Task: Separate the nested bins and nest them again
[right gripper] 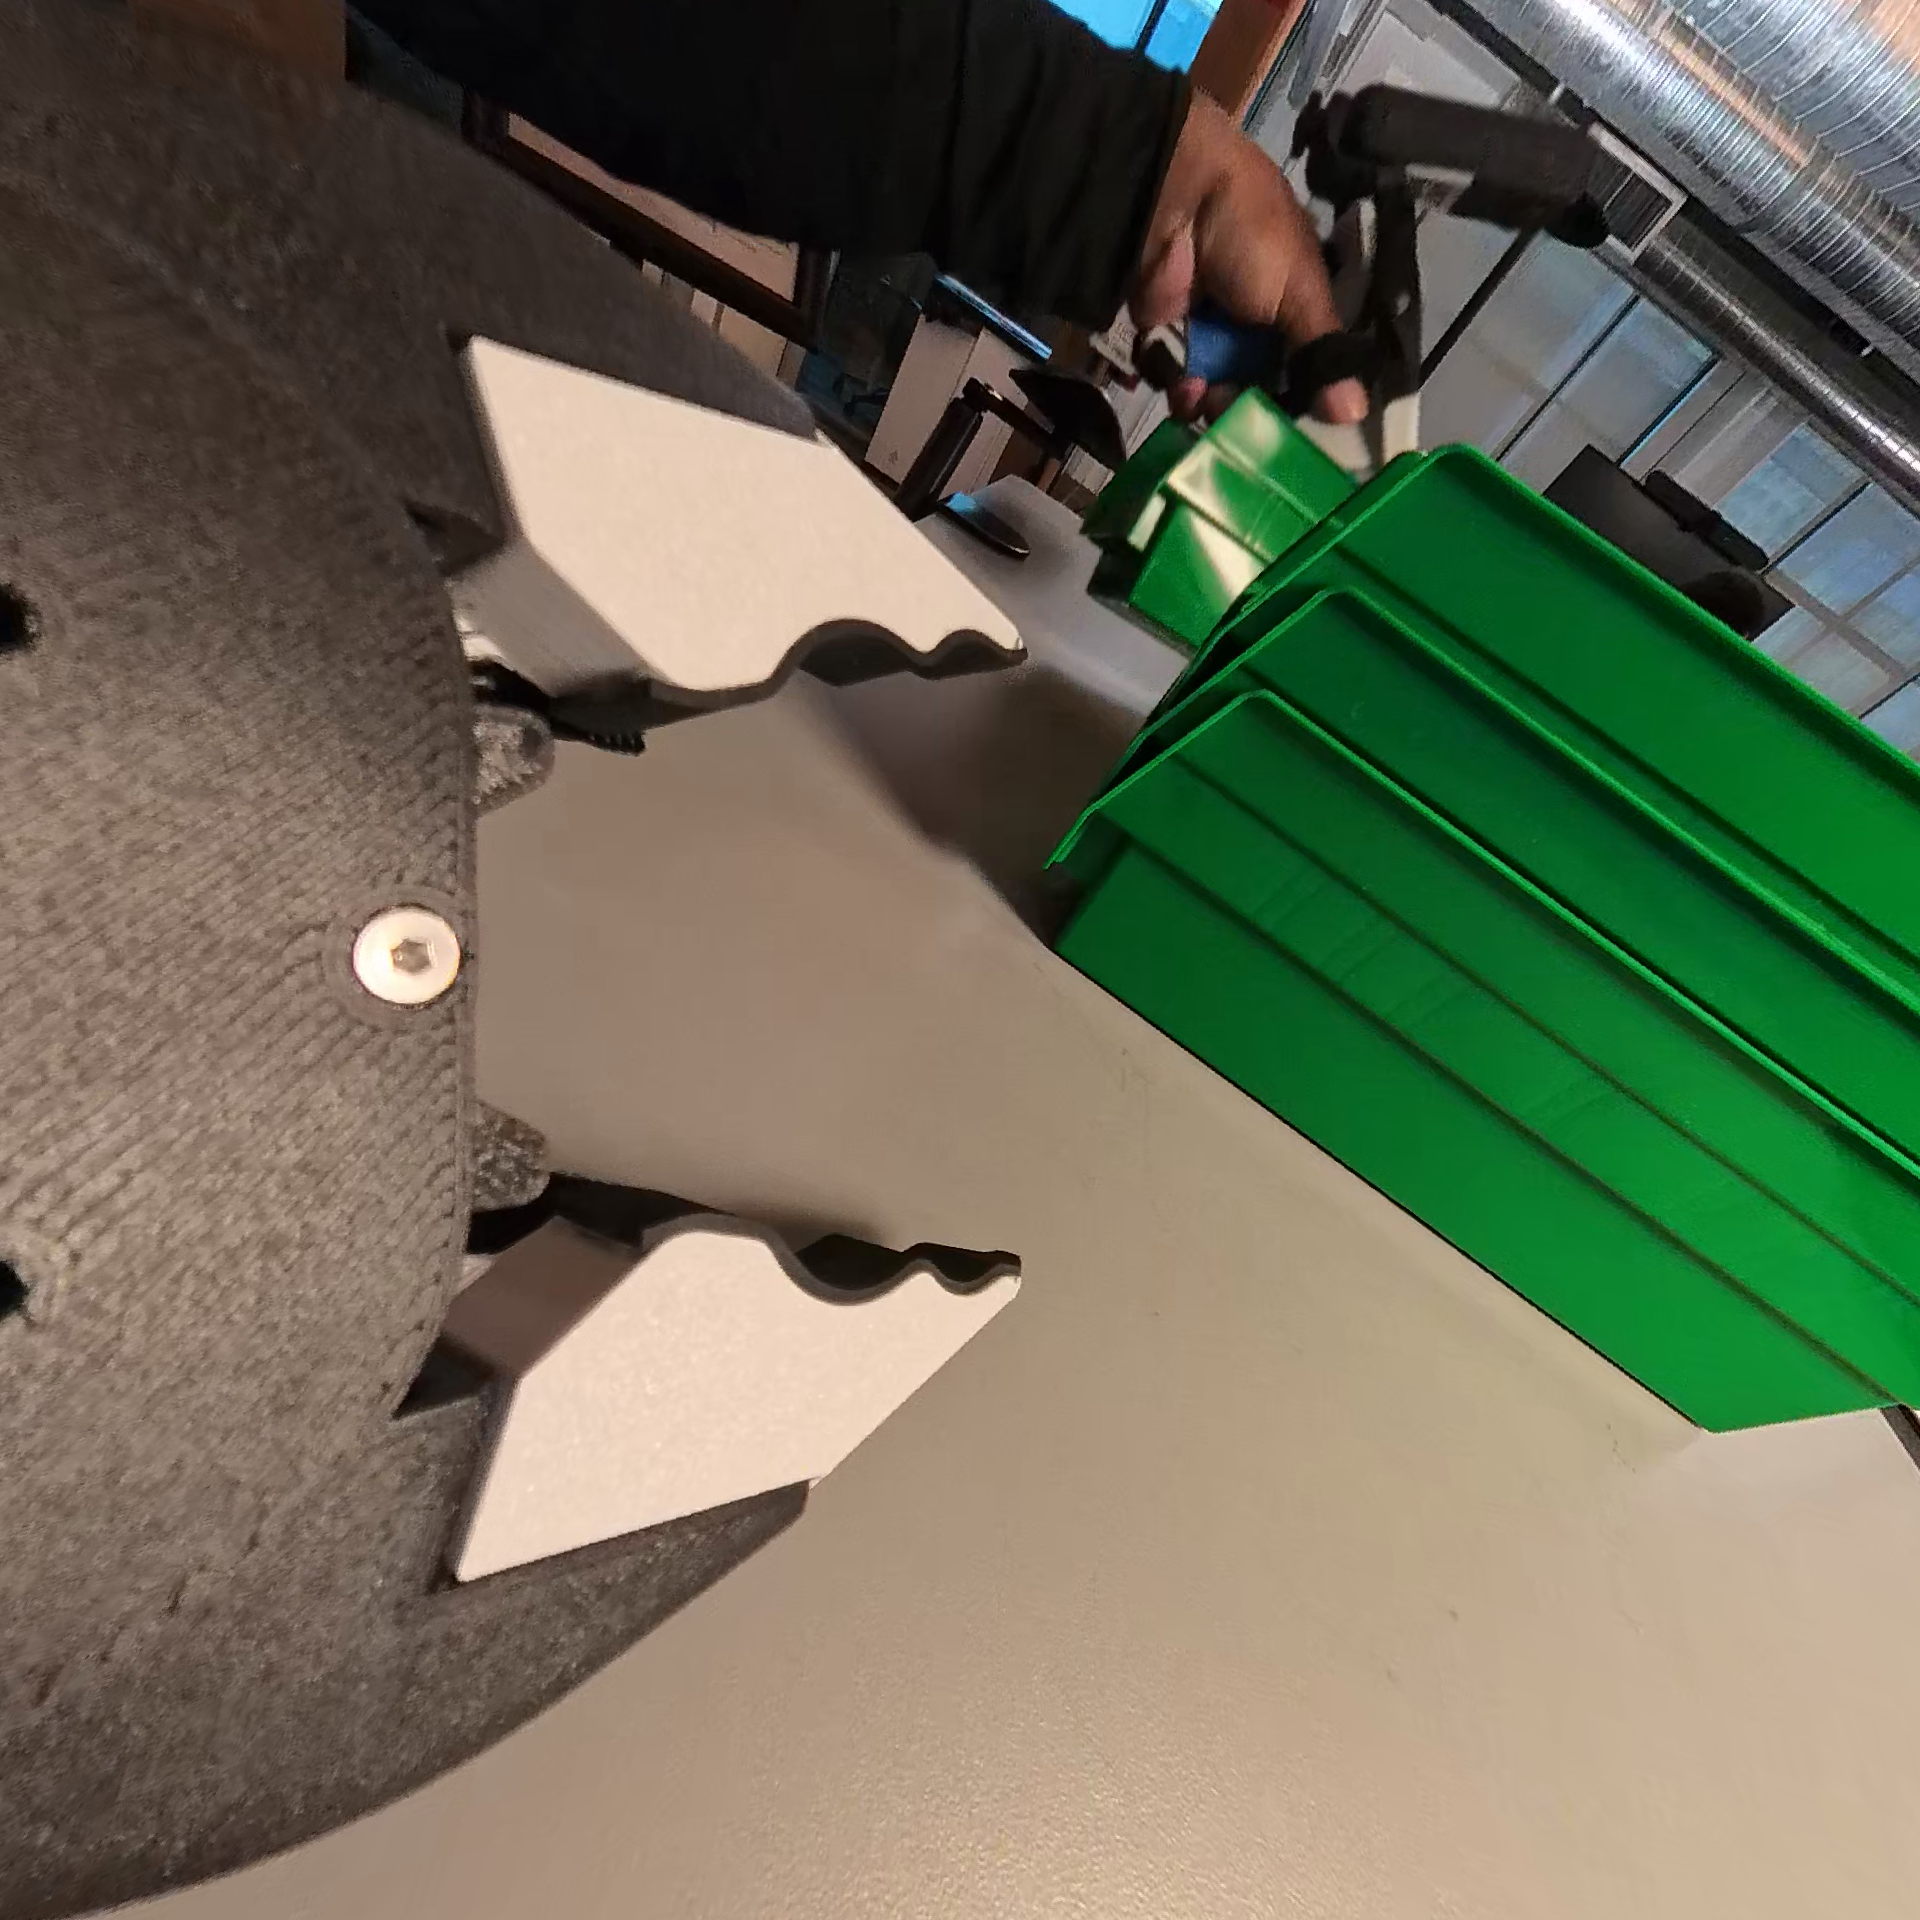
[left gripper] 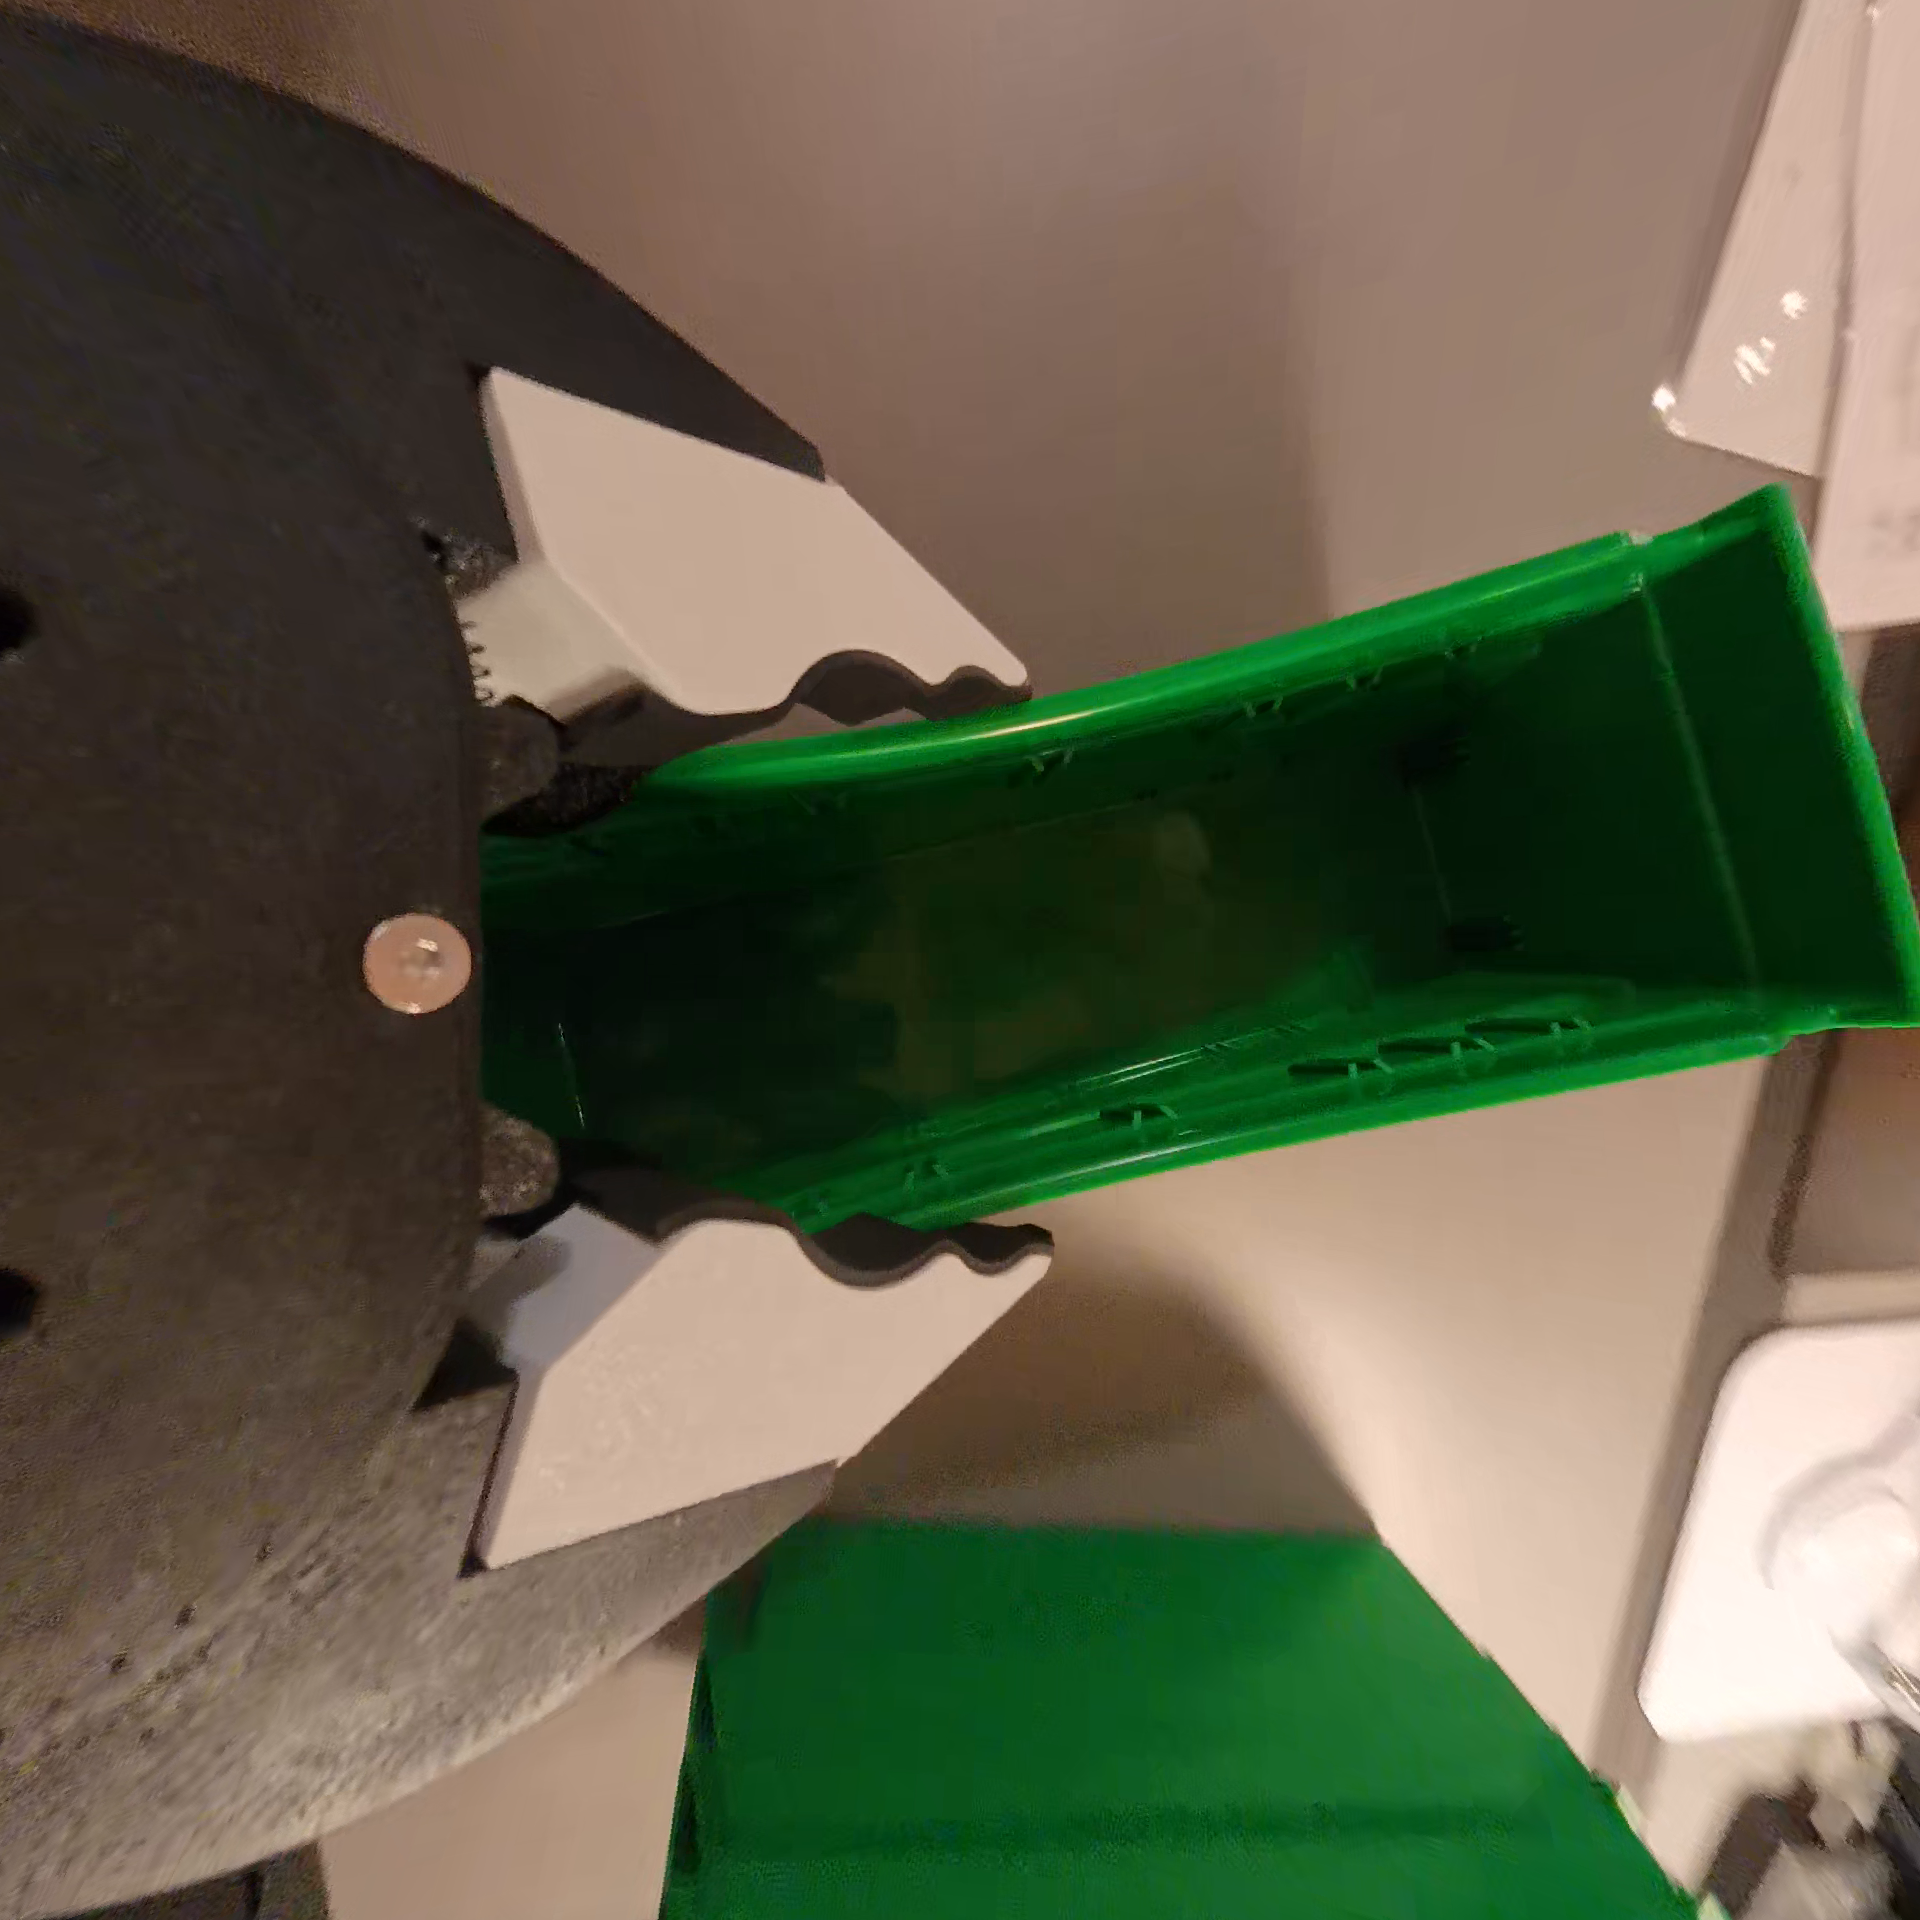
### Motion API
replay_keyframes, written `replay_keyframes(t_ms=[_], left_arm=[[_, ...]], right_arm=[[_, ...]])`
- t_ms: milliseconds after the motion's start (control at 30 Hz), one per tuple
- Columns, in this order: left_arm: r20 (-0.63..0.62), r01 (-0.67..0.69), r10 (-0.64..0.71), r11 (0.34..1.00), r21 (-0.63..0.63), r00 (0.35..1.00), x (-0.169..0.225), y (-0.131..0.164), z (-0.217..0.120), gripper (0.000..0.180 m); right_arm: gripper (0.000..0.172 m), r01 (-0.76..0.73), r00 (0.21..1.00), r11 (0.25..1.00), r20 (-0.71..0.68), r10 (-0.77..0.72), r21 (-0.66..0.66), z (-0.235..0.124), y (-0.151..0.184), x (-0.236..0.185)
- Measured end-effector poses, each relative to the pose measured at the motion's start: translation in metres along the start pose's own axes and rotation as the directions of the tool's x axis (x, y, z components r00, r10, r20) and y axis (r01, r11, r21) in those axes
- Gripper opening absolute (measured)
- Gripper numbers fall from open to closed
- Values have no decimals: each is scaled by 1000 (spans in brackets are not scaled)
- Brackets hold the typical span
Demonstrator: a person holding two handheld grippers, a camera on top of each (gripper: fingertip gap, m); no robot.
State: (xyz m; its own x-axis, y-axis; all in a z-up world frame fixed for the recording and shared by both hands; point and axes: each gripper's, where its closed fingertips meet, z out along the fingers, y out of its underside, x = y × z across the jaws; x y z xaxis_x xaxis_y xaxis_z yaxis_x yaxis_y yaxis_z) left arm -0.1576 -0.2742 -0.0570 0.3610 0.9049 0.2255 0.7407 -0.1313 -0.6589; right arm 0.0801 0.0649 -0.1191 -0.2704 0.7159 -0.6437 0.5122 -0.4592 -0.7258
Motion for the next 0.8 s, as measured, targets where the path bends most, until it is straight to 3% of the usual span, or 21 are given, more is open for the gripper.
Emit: replay_keyframes(t_ms=[167, 400, 600, 800], left_arm=[[-110, -26, 39, 993, 114, 993, 60, -38, -43, 98], [-247, -150, 199, 967, 206, 948, 193, -66, -89, 100], [-301, -222, 271, 957, 187, 914, 277, -61, -67, 100], [-302, -258, 277, 961, 103, 912, 305, -50, -24, 102]], right_arm=[[110, 1, 1000, 1000, -2, -1, -3, 0, 0, 0], [110, 3, 1000, 1000, -3, -3, 3, 0, 0, 0], [110, 0, 1000, 1000, 7, 0, 11, -1, -1, -1], [110, -14, 1000, 1000, 24, 14, 2, -1, -1, -1]])
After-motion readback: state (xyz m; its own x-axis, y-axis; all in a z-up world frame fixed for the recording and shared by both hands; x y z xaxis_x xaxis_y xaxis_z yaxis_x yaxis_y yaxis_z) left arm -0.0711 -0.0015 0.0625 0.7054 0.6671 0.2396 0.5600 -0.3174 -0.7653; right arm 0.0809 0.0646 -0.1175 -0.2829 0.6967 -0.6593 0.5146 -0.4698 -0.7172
